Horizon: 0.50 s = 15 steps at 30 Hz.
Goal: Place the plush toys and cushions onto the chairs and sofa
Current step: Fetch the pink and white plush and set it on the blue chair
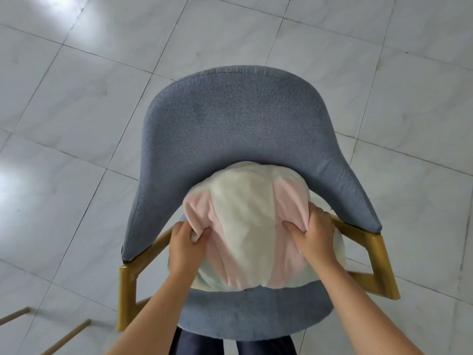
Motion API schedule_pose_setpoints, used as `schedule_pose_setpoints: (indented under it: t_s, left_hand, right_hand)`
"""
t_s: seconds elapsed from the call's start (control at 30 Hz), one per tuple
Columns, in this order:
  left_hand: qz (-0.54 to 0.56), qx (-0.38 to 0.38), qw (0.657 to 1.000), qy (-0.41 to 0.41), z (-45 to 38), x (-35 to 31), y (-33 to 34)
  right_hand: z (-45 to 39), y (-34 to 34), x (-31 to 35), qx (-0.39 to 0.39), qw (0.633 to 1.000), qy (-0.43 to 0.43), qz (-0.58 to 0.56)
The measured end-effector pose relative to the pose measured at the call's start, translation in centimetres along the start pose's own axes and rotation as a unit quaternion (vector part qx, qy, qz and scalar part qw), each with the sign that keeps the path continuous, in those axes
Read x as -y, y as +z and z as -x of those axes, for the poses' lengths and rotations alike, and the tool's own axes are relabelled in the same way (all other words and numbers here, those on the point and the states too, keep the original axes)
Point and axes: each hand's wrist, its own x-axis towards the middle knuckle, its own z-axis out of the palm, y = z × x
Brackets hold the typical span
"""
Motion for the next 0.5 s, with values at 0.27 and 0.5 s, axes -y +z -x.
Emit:
schedule_pose_setpoints:
  t_s: [0.27, 0.5]
  left_hand:
    - [0.082, -0.055, 0.994, 0.04, 4.4, 1.1, -0.9]
    - [0.04, -0.014, 0.992, -0.121, -0.4, 0.2, -0.6]
  right_hand:
    - [3.1, -2.4, 0.6, -0.042, 0.997, -0.052, -0.047]
    - [0.5, 0.3, -0.8, 0.004, 0.993, -0.012, 0.117]
